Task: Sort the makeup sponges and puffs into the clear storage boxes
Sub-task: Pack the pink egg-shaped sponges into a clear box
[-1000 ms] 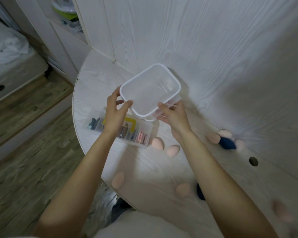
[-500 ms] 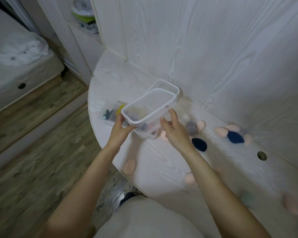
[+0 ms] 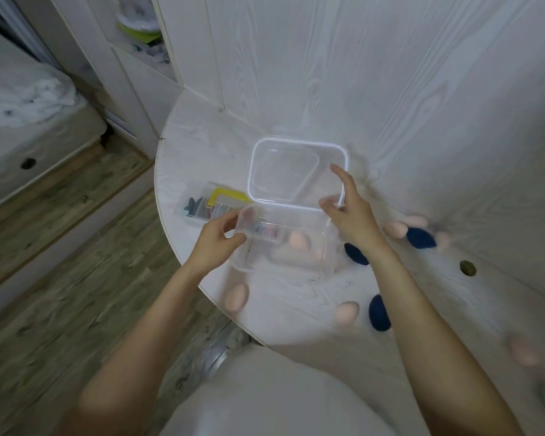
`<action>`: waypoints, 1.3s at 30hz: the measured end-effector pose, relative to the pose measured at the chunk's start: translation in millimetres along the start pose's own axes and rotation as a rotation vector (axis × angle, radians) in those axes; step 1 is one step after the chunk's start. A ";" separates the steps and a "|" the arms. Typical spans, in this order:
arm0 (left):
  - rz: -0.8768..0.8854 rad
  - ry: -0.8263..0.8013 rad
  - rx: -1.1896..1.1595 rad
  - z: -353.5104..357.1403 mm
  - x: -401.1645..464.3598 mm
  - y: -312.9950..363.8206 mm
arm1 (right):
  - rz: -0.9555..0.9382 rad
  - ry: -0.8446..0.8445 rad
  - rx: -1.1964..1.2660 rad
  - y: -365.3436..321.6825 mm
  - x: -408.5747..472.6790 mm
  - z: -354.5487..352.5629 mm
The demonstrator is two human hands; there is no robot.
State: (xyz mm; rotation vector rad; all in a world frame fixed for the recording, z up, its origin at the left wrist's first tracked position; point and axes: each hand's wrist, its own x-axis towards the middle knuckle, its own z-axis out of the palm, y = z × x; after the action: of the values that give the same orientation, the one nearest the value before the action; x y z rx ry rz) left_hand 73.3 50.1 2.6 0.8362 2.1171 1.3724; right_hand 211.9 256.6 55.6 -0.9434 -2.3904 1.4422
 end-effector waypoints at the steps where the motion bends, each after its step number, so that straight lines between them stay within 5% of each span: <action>1: -0.009 0.008 -0.003 4.4 -4.7 -1.6 | 0.076 -0.069 0.060 7.0 -6.1 -4.4; 6: -0.109 0.063 -0.056 24.6 -34.9 -15.5 | 0.168 -0.248 0.217 38.2 -46.4 -10.3; 11: -0.169 0.098 -0.137 29.0 -65.7 -24.6 | 0.134 -0.133 0.248 66.6 -72.4 -4.5; 13: -0.187 0.122 0.044 20.6 -76.2 -39.6 | 0.149 -0.108 0.277 74.7 -79.2 -5.3; 17: -0.262 -0.144 0.520 23.5 -89.6 -57.4 | 0.141 -0.059 0.256 83.3 -87.3 -4.5; 20: -0.205 -0.175 0.723 34.5 -91.3 -63.7 | 0.120 -0.088 0.214 86.5 -85.2 1.2; 26: -0.137 0.301 0.097 13.8 -101.4 -55.0 | 0.044 -0.174 0.134 78.2 -74.6 28.0; 28: 0.036 0.195 0.093 9.4 -102.0 -46.8 | 0.036 -0.168 0.086 75.7 -68.0 43.5; 32: 0.252 -0.031 0.504 11.5 -90.0 -50.2 | 0.054 -0.170 0.066 69.2 -56.3 70.4; 39: 0.240 -0.141 0.866 3.0 -77.2 -65.3 | 0.018 -0.120 0.035 60.5 -34.6 85.2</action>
State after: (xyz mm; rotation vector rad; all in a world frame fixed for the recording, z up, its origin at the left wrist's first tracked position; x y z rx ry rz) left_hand 114.1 -23.3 -53.7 1.4889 2.5476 0.4007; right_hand 224.4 193.3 -33.6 -0.8964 -2.4368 1.5853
